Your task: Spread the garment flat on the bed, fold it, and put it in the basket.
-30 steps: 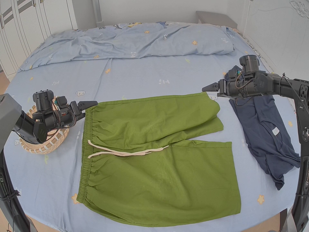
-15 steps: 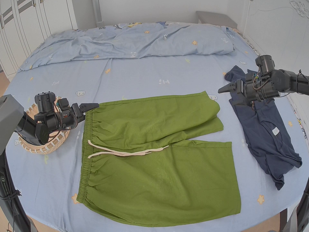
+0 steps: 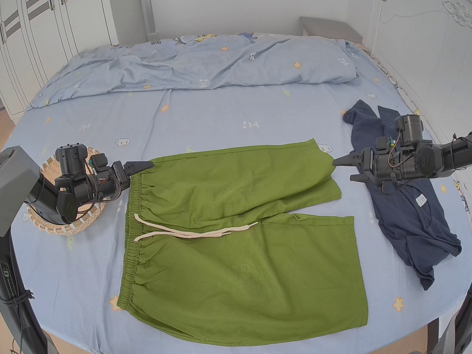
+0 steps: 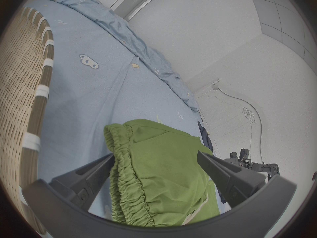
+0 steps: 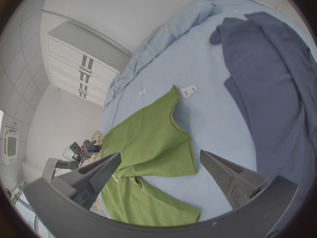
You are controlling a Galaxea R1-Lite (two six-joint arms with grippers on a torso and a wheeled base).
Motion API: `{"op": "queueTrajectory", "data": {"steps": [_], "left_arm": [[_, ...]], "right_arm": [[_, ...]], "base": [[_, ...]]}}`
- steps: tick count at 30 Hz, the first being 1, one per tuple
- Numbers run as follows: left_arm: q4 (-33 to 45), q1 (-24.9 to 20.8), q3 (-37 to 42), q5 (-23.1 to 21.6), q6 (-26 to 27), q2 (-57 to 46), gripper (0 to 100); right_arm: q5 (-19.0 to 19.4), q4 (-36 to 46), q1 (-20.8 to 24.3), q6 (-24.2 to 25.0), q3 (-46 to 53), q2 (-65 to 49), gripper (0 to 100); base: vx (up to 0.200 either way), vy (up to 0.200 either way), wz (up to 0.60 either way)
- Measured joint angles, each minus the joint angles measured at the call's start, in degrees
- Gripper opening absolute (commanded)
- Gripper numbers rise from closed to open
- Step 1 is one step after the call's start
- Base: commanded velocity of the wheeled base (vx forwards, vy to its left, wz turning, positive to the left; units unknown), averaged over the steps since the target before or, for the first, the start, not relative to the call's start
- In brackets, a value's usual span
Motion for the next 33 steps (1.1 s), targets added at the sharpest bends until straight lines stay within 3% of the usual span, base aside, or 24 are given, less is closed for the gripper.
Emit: {"op": "queueTrajectory", "data": {"steps": [24, 25, 33], "left_arm": [[-0.09, -0.46, 0.87, 0.09, 0.06, -1.07, 100], [-0.09, -0.46, 0.87, 0.09, 0.09, -1.07, 100], [-0.09, -0.49, 0.84, 0.09, 0.09, -1.07, 100]], "right_arm": [[0.09, -5.03, 1.46, 0.28, 1.18, 7.33, 100], [0.11, -5.28, 1.46, 0.37, 1.24, 7.44, 0], [0.02, -6.11, 1.43, 1.57, 1.51, 8.07, 0]], "base": [[0.0, 0.0, 0.0], [0.0, 0.0, 0.0], [0.0, 0.0, 0.0]]}}
